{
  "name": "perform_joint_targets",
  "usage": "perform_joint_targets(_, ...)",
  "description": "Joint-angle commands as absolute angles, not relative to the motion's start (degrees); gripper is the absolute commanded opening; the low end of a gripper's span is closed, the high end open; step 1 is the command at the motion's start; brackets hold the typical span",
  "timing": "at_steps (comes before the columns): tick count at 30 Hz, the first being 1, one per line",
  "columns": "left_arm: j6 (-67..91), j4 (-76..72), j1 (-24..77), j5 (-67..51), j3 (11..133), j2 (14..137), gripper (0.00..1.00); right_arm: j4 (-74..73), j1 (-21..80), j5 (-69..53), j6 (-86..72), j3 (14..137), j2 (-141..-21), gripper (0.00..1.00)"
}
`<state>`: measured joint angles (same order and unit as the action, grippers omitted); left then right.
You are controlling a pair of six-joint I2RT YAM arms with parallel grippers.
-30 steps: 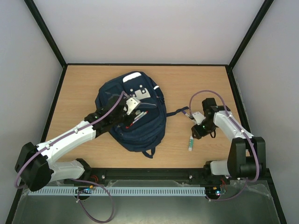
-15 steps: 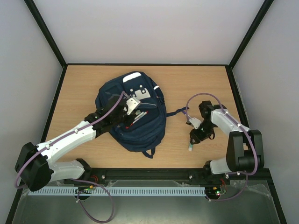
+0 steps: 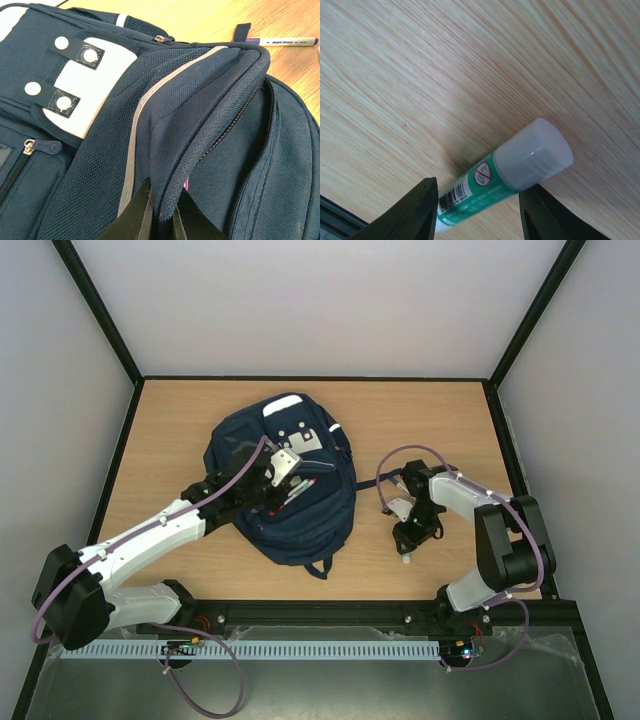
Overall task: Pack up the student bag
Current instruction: Pick up the stationery from the center of the board.
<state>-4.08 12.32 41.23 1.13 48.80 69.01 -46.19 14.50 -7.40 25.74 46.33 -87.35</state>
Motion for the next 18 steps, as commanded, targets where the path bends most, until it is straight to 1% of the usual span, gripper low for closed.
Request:
perform_joint_targets(1, -4.0, 10.7, 41.6, 1.2, 50.8, 69.3, 0.08, -45.3, 17.8, -6.1, 23.2, 46.6, -89.4, 0.45)
perform_joint_targets(6, -4.0, 10.7, 41.6, 1.2, 50.9, 69.3, 0.08, -42.5, 23.5, -1.8, 21.8, 47.4, -90.8, 0.44)
perform_joint_targets(9, -4.0, 10.7, 41.6, 1.2, 50.8, 69.3, 0.08, -41.2, 27.0, 0.0, 21.8, 47.1, -90.6, 0.4)
perform_joint_targets(14, -4.0, 10.6, 41.6, 0.9, 50.8, 69.3, 0.08, -39.4, 31.3, 4.8, 23.2, 45.1, -87.8, 0.33)
perform_joint_targets(18, -3.9, 10.7, 41.6, 0.6, 50.9, 69.3, 0.08, -38.6, 32.3, 10.8, 26.0, 42.2, -84.8, 0.32)
